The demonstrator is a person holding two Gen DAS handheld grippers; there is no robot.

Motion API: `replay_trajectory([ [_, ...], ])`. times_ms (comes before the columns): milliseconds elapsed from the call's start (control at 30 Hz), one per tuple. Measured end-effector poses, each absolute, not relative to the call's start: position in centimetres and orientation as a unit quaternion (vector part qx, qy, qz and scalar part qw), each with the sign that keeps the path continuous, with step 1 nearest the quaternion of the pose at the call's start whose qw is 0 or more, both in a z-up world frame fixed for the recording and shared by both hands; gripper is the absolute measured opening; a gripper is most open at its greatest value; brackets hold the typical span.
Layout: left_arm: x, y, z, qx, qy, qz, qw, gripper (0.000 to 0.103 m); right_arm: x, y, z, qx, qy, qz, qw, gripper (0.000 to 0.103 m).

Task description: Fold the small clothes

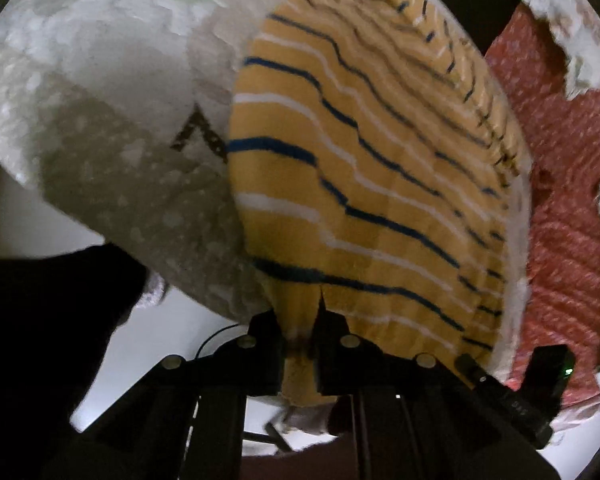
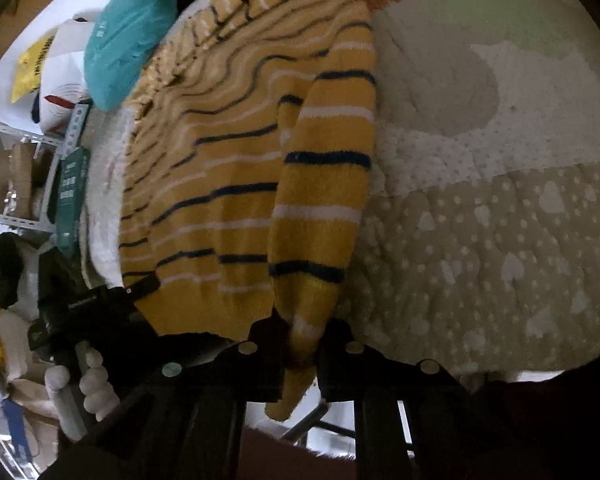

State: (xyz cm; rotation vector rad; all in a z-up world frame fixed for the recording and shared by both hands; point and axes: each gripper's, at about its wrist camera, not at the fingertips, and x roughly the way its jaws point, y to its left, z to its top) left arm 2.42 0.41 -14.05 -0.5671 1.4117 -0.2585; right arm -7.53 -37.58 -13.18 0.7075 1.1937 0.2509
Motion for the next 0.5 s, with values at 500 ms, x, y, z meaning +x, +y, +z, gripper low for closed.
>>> replay_trajectory([
  [500, -0.5, 3.9, -9.7, -0.293, 0.621, -0.116, 0.718, 0.008, -10.9, -38.4, -13.4, 0.362, 0.576, 0.159, 0.716, 0.010],
])
